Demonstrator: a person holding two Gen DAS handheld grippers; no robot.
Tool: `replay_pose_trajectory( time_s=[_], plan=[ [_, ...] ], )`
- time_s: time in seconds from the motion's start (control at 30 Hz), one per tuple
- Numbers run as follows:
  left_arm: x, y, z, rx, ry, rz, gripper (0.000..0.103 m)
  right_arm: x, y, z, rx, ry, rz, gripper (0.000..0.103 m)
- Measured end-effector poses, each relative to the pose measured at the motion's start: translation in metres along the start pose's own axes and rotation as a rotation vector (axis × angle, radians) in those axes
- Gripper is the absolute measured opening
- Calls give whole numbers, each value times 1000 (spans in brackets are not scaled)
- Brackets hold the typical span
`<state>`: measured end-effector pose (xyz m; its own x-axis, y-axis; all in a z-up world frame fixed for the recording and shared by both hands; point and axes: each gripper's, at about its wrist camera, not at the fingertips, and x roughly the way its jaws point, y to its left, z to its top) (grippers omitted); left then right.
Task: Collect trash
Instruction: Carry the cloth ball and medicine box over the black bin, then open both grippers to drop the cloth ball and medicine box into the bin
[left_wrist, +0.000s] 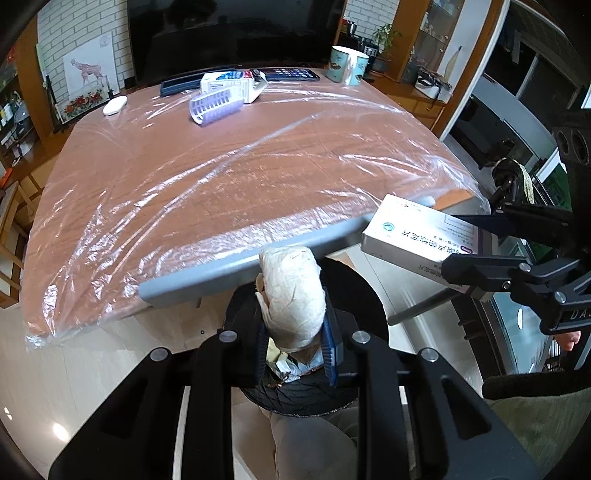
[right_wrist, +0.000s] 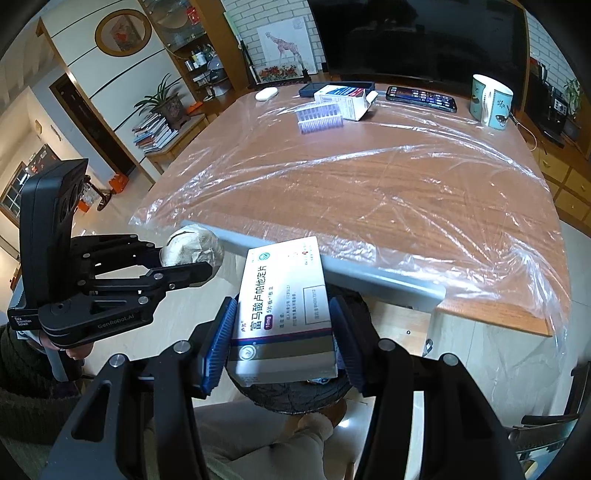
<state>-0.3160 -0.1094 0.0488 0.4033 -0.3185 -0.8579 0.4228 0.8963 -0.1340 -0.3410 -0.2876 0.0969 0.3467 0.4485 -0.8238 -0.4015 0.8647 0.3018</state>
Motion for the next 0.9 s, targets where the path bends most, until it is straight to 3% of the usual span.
replay_pose_trajectory(
  time_s=[0.9],
  plan=[
    [55,-10,-35,32,153,27,26,49,-5,-32,-15,141,-31,52]
  ],
)
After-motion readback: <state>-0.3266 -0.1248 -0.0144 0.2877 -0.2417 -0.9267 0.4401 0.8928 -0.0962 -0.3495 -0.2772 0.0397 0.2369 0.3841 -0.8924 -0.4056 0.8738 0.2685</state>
